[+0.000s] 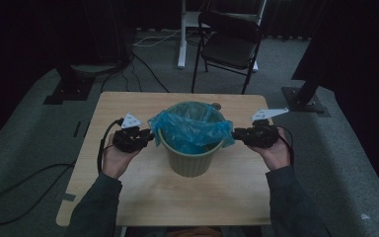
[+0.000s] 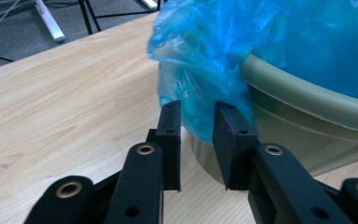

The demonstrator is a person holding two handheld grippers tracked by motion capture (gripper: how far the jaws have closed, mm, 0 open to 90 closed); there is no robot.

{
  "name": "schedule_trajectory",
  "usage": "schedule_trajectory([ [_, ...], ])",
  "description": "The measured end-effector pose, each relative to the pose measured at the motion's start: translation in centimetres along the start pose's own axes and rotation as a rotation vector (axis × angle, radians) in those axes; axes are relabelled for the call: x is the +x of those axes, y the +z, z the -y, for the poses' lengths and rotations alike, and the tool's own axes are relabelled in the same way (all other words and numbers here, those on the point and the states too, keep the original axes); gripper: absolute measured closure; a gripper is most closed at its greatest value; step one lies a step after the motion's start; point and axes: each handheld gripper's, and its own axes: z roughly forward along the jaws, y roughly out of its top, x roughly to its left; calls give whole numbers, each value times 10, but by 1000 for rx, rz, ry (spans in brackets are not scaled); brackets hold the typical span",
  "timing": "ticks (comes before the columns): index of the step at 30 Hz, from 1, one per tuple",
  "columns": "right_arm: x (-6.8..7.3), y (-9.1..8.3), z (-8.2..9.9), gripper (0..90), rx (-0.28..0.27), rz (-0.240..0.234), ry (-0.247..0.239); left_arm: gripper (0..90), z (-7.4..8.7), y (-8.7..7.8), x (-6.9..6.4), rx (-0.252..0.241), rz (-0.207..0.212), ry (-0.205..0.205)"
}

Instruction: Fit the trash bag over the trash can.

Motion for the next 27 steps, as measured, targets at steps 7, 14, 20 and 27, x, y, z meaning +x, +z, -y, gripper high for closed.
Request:
schedule_trajectory([
  [7,1,-9,-1,690,-26,3,-2,664,-3,-11,4,-34,-9,3],
  [14,4,-12,-2,662,-40,-7,-5,618,-14,-20,10,-75,-33,-4],
  [20,4,-16,-2,653,-53,-11,-3,592,-26,-23,7,-101,-38,24],
  [27,8,-14,-4,630,-55,-46,-13,585,-43,-18,-1,-99,-43,81],
])
